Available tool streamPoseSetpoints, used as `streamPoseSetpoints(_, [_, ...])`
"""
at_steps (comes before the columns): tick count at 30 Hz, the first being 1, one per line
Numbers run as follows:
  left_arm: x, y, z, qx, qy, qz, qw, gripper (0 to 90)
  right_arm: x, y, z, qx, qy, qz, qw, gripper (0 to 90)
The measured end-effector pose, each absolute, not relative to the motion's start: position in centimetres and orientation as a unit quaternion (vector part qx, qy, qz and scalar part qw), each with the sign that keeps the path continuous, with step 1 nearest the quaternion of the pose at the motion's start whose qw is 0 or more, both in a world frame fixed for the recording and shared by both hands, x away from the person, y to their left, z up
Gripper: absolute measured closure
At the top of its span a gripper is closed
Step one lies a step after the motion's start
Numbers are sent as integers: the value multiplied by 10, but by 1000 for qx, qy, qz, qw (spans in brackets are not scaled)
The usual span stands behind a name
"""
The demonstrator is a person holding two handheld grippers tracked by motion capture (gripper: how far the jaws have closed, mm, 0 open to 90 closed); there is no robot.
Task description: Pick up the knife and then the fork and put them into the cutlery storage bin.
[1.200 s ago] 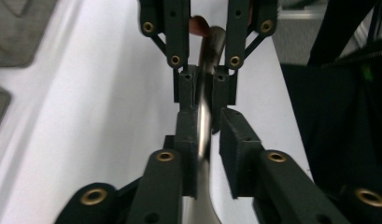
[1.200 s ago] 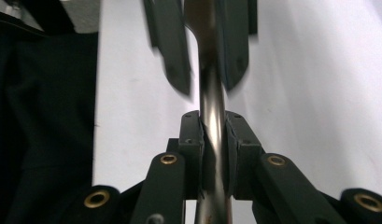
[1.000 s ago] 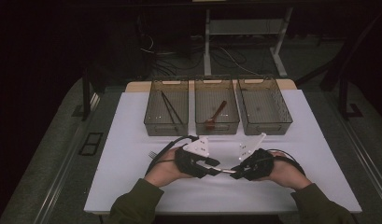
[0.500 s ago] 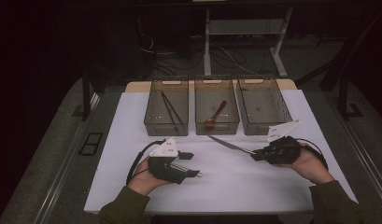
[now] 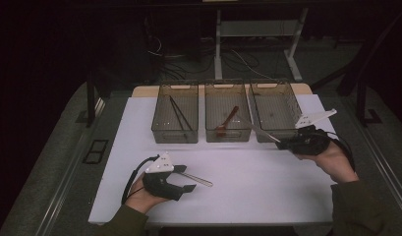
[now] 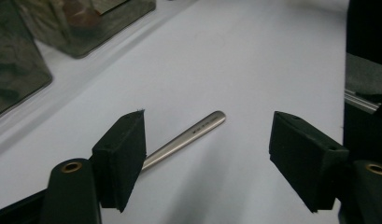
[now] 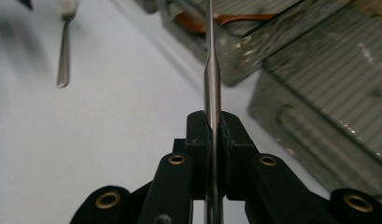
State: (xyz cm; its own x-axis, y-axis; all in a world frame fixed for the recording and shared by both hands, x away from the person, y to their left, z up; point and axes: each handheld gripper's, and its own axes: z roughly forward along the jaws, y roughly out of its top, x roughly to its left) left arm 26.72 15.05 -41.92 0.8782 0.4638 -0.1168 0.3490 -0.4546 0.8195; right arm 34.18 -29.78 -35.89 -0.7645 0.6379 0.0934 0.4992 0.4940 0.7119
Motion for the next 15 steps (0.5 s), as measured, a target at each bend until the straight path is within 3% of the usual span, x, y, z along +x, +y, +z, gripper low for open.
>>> streamPoseSetpoints(7, [269, 151, -423, 849, 248, 72, 460, 160, 375, -317, -344, 393, 829, 380, 117, 837])
streamPoseSetpoints(15, [270, 152, -424, 849, 255, 76, 456, 129, 418, -328, -346, 459, 808, 342, 141, 837])
